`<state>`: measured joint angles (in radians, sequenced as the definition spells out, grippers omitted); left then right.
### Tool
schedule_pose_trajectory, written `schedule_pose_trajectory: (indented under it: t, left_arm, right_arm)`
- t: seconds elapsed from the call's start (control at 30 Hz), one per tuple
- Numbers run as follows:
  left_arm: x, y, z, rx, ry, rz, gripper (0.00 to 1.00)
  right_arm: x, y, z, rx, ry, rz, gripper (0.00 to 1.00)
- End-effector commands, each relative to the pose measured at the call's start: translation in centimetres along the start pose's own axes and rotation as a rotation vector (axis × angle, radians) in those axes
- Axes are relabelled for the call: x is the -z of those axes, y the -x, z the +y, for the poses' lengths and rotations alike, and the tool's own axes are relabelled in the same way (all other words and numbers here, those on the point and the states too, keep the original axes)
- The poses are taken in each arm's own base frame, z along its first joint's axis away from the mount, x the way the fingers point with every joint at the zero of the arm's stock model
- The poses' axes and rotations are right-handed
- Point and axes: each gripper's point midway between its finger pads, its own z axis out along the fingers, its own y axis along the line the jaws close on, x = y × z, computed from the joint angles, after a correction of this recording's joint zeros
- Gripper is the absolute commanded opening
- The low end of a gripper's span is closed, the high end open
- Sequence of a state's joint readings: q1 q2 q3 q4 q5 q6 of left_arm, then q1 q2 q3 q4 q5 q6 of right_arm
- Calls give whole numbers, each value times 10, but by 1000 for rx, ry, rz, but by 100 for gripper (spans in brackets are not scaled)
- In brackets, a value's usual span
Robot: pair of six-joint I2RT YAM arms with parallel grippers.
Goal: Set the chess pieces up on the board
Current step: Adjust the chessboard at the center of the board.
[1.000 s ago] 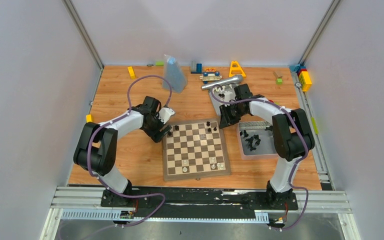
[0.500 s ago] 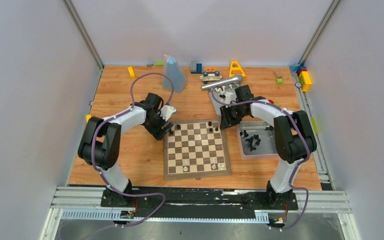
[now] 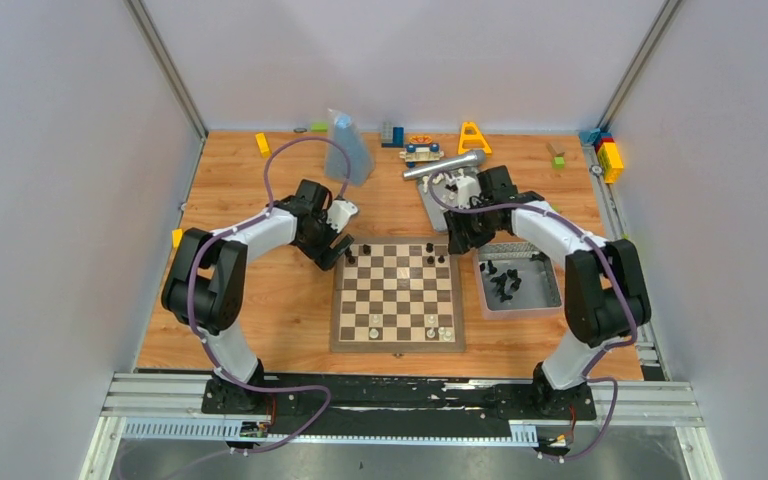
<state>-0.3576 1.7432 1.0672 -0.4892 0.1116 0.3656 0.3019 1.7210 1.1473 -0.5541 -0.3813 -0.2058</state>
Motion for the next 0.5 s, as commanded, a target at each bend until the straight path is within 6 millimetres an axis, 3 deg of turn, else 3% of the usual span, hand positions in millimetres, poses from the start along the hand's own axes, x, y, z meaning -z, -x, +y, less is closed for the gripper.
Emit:
schedule_pose_trajectory:
  t: [0.0,0.1,0.23,0.47]
  left_arm:
    - [24,22,25,53,69,-98,89]
    - [42,21,41,88,100,-126,90]
    - [62,15,48,87,137,-136,92]
    - [91,8,44,94,164,-142,96]
  right_arm:
    - [53,39,-12,94,-132,-131,50]
    - [77,32,-20,107,-215,-139,49]
    - [106,10,-29,98,-294,-111,47]
    - [123,-49,-45,22,-357,26,47]
